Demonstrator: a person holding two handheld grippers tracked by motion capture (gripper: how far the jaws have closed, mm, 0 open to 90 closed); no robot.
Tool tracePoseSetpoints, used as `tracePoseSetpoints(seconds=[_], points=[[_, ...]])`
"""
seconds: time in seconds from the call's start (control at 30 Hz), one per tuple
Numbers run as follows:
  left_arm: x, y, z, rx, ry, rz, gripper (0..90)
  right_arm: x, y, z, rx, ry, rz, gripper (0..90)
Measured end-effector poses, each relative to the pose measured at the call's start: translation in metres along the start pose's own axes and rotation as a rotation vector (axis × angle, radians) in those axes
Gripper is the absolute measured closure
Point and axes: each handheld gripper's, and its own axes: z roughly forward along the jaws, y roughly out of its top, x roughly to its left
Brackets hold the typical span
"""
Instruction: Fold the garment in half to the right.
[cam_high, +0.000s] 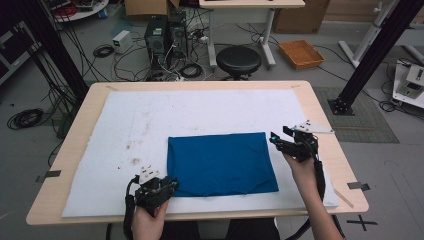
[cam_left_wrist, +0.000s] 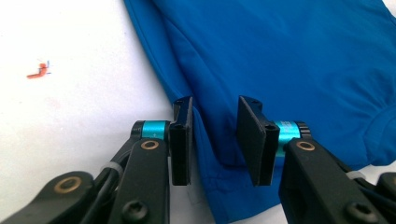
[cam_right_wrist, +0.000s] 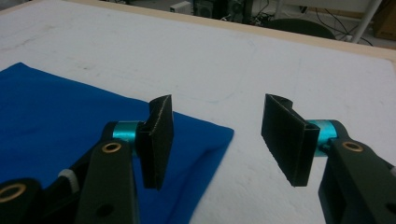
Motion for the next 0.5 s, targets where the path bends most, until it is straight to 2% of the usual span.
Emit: tracePoseSetpoints(seconds=[0.17,0.37,0.5], points=[[-0.002,0.001,0.003,0.004,-0.006,0.009,79.8,0.024,0.012,0.010,-0.009,0.052,-0.033,47.0],[-0.003,0.002,0.004,0.003,-0.010,0.004,82.0,0.060,0.030,0.035,-0.005,0.138,-0.064,52.3],[-0.002,0.001,0.004,0.000,-0.011,0.001,82.2,0.089,0.044,0.062,0.029,0.184,-0.099,53.5]])
